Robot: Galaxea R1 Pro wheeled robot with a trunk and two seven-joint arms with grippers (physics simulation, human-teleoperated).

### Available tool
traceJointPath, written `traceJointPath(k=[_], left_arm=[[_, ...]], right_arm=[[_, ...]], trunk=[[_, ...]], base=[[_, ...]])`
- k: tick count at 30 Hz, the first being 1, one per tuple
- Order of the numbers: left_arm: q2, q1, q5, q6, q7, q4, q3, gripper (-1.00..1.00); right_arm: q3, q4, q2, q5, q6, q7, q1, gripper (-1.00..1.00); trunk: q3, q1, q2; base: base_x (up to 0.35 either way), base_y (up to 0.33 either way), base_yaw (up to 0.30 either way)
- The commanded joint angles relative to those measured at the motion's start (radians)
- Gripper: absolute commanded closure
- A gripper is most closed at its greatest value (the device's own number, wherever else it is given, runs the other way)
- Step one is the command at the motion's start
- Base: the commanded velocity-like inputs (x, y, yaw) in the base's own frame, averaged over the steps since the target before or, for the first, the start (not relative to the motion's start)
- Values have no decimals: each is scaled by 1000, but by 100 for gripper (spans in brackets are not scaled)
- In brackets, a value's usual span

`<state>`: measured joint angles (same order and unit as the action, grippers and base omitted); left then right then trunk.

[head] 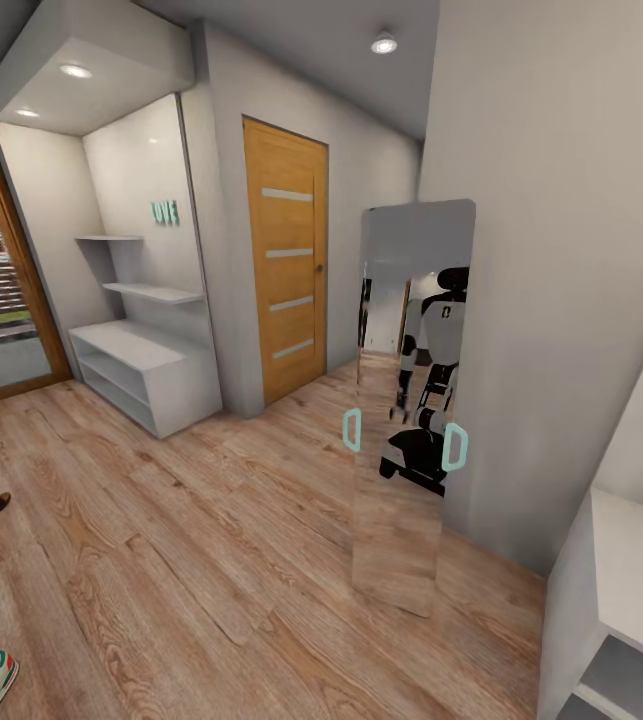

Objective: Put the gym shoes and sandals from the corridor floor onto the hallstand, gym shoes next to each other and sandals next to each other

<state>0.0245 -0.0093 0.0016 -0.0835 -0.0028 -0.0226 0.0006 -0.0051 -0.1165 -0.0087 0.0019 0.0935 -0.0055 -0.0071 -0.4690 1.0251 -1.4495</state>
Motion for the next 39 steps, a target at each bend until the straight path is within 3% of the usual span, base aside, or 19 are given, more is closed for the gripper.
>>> traceJointPath(k=[1, 4, 5, 9, 11, 21, 24, 27, 29, 39], left_arm=[[6, -3, 1, -9, 0, 0, 0, -100], [23, -19, 4, -26, 0, -14, 1, -100], [43, -36, 5, -328, 0, -61, 1, -100], [47, -42, 7, -333, 0, -109, 1, -100], [49, -47, 9, -336, 1, -190, 3, -100], [40, -51, 23, -334, -10, -352, 18, -100], [38, -53, 37, -334, -10, -372, 21, -100], [37, -53, 89, -338, -12, -387, 22, -100], [39, -51, 101, -338, -12, -389, 23, -100], [52, -44, 119, -339, -7, -389, 23, -100]], right_arm=[[-1, -5, -6, 0, 9, -1, -1, -100], [-2, -22, -23, 0, 26, -1, -2, -100], [-2, -244, -62, -1, 434, -1, -2, -100], [-2, -281, -66, -1, 438, -1, -2, -100], [-1, -331, -67, -2, 440, -1, -6, -100], [1, -360, -61, -3, 441, 0, -43, -100], [1, -360, -64, 0, 441, 2, -53, -100], [2, -361, -70, 3, 441, 7, -60, -100], [1, -361, -71, 3, 441, 7, -61, -100], [-1, -361, -73, 3, 442, 2, -63, -100]], trunk=[[-1, 0, -1], [-1, 0, -1], [-1, 0, -1], [-1, 0, -1], [-1, 0, -1], [-1, 0, -1], [-1, 0, -1], [-1, 0, -1], [-1, 0, -1], [-2, 0, -1]], base=[[0, 0, 0], [0, 0, 0], [0, 0, 0], [0, 0, 0], [0, 0, 0], [0, 0, 0], [0, 0, 0], [0, 0, 0], [0, 0, 0], [0, 0, 9]])
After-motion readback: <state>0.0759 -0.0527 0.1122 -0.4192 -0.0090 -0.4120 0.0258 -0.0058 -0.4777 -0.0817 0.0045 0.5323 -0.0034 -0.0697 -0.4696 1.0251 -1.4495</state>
